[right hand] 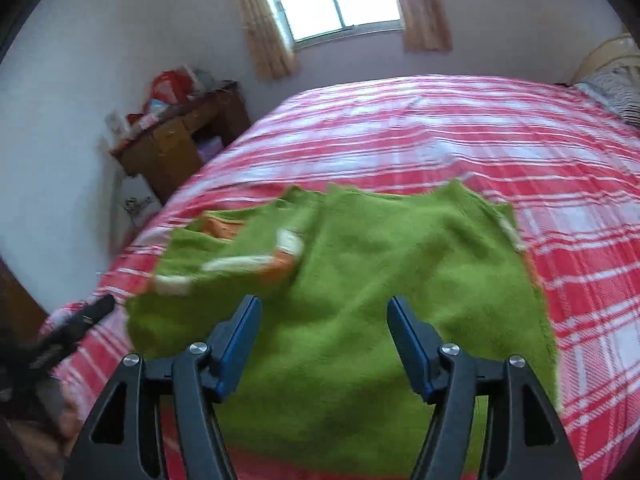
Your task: Fold small clothes
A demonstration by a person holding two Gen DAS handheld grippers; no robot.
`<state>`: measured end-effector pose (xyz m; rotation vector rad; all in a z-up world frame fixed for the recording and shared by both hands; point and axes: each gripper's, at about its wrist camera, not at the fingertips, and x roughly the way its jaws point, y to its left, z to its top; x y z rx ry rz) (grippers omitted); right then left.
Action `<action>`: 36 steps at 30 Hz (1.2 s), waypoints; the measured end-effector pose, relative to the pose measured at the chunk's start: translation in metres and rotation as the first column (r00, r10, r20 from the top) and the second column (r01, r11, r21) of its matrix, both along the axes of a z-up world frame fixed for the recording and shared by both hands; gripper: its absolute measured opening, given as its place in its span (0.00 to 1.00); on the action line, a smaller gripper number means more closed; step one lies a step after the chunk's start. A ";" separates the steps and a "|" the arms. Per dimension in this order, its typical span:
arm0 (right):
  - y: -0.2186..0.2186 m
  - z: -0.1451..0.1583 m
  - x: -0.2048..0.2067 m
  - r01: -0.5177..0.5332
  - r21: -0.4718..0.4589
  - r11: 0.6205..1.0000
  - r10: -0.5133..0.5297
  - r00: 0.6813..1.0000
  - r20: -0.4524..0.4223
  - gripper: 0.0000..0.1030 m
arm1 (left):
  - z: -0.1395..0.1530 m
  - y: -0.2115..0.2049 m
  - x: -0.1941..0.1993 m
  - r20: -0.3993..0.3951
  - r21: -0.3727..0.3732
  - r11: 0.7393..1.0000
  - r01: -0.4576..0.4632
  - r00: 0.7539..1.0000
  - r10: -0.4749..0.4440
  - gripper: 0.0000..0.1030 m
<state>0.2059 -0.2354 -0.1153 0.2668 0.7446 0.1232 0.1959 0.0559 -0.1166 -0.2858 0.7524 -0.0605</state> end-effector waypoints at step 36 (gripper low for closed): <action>-0.039 -0.043 0.059 -0.068 0.388 0.919 0.076 0.997 -0.005 0.09 | 0.027 -0.150 0.061 0.071 -0.082 0.842 0.533 0.846 -0.529 0.14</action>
